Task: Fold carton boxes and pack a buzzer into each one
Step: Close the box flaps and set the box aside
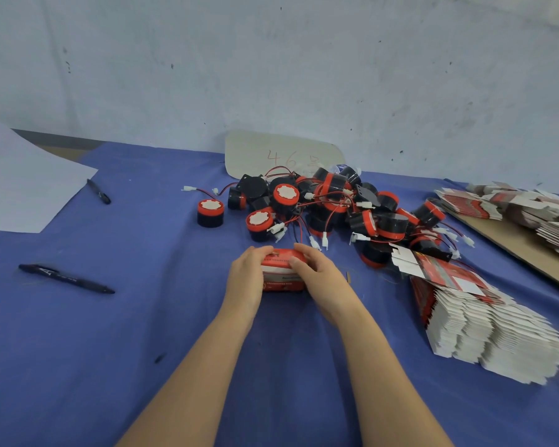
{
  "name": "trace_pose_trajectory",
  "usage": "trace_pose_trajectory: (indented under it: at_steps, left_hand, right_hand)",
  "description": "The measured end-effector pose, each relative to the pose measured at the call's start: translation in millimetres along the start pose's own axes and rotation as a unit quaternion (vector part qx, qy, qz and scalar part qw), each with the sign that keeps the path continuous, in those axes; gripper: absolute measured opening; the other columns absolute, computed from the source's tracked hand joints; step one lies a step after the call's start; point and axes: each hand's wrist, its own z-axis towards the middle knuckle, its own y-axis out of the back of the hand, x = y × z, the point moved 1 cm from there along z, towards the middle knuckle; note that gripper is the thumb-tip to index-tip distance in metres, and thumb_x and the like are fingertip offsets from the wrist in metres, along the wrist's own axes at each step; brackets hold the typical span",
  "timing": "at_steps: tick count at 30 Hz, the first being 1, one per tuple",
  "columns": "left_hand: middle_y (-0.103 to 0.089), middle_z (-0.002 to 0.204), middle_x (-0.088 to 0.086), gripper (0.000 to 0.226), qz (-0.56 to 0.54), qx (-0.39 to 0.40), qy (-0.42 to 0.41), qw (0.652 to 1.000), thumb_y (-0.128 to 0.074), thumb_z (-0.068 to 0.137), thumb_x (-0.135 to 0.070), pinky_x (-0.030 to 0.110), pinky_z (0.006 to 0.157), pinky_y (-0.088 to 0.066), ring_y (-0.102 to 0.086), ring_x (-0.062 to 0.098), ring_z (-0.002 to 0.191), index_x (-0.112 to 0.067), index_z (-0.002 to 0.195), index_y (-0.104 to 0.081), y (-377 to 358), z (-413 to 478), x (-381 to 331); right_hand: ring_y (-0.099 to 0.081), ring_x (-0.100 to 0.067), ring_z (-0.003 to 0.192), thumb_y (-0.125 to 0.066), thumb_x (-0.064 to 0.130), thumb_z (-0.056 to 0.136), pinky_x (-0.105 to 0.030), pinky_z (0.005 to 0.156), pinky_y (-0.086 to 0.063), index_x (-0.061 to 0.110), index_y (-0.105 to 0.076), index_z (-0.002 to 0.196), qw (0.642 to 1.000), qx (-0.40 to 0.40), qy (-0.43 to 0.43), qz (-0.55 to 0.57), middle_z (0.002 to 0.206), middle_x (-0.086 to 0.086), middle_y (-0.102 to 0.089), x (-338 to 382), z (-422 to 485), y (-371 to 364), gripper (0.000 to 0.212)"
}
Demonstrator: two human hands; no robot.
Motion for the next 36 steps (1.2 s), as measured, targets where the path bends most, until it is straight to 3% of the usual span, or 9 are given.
trace_pose_trajectory:
  at_steps: [4,10,15,22,25,27,29,32,36]
  left_hand:
    - [-0.039,0.146,0.001,0.032,0.122,0.012,-0.064,0.99,-0.038,0.102,-0.016,0.028,0.098,-0.044,-0.045,0.016,0.124,-0.02,0.13,-0.053,-0.5,-1.2,9.0]
    - [-0.032,0.151,-0.005,0.061,0.059,0.0,-0.024,0.998,-0.042,0.101,-0.016,0.024,0.089,-0.038,-0.042,0.009,0.115,-0.024,0.153,-0.012,-3.0,1.2,12.0]
    - [-0.047,0.141,0.003,0.049,0.028,-0.023,-0.002,0.999,-0.04,0.098,-0.007,0.032,0.099,-0.043,-0.049,0.018,0.121,-0.014,0.146,-0.033,-3.2,3.8,16.8]
    - [-0.049,0.128,-0.002,0.04,0.037,-0.046,-0.01,0.998,-0.036,0.1,-0.015,0.023,0.078,-0.043,-0.052,0.009,0.099,-0.023,0.139,-0.038,-7.5,-1.0,13.5]
    - [-0.053,0.133,0.002,0.026,-0.04,-0.034,-0.05,0.997,-0.04,0.102,-0.017,0.036,0.099,-0.046,-0.055,0.016,0.113,-0.028,0.125,-0.045,-11.5,-10.2,-3.5]
    - [-0.056,0.132,-0.004,0.027,-0.065,-0.003,-0.123,0.99,-0.043,0.102,-0.017,0.036,0.102,-0.046,-0.057,0.011,0.115,-0.028,0.126,-0.049,-22.2,-21.7,-23.4]
    - [-0.063,0.116,-0.017,0.03,-0.075,0.035,-0.185,0.979,-0.048,0.1,-0.013,0.027,0.091,-0.051,-0.062,-0.002,0.101,-0.03,0.125,-0.052,-47.2,-36.9,-47.6]
    - [-0.063,0.113,-0.007,0.027,-0.111,0.106,-0.22,0.963,-0.054,0.097,-0.012,0.032,0.092,-0.052,-0.064,0.004,0.1,-0.022,0.122,-0.051,-112.9,-74.4,-85.2]
    - [-0.068,0.11,0.012,0.012,-0.125,0.267,-0.181,0.938,-0.054,0.097,-0.013,0.043,0.096,-0.05,-0.065,0.024,0.104,-0.018,0.108,-0.053,-230.6,-162.1,-109.4]
  right_hand:
    - [-0.047,-0.012,0.115,-0.05,0.03,0.099,-0.023,0.089,-0.039,0.029,-0.037,0.144,1.0,0.007,-0.018,0.016,0.135,0.004,-0.044,0.9,-1.3,-2.9,0.047]
    - [-0.045,-0.011,0.117,-0.047,0.025,0.1,-0.022,0.089,-0.036,0.026,-0.03,0.148,0.999,0.011,-0.032,0.03,0.144,0.001,-0.041,3.4,-3.0,-7.7,0.051]
    - [-0.043,-0.008,0.114,-0.045,0.025,0.101,-0.022,0.09,-0.034,0.022,-0.022,0.151,0.999,0.0,-0.033,0.017,0.143,0.002,-0.04,3.1,-3.4,-10.2,0.056]
    - [-0.047,-0.012,0.122,-0.044,0.023,0.101,-0.02,0.091,-0.038,0.019,-0.026,0.151,0.999,-0.017,-0.032,0.023,0.142,0.002,-0.046,2.9,-7.2,-16.2,0.053]
    - [-0.053,-0.013,0.114,-0.044,0.026,0.101,-0.009,0.082,-0.042,0.033,-0.027,0.148,0.995,-0.033,0.012,0.091,0.139,0.005,-0.048,17.7,-20.7,-16.4,0.05]
    - [-0.061,-0.017,0.11,-0.044,0.025,0.101,-0.017,0.08,-0.051,0.042,-0.035,0.14,0.982,-0.078,0.06,0.163,0.132,0.007,-0.054,38.2,-33.3,-0.5,0.043]
    - [-0.062,-0.015,0.109,-0.046,0.02,0.101,-0.031,0.085,-0.056,0.04,-0.041,0.134,0.96,-0.164,0.134,0.184,0.128,0.006,-0.056,60.5,-48.6,34.0,0.04]
    - [-0.061,-0.022,0.113,-0.049,0.019,0.1,-0.047,0.096,-0.051,0.033,-0.044,0.128,0.918,-0.297,0.192,0.178,0.129,-0.004,-0.057,87.0,-92.6,107.8,0.032]
    - [-0.062,-0.022,0.107,-0.051,0.024,0.098,-0.038,0.095,-0.05,0.014,-0.052,0.123,0.84,-0.513,0.147,0.095,0.117,-0.008,-0.063,91.0,-187.9,218.4,0.026]
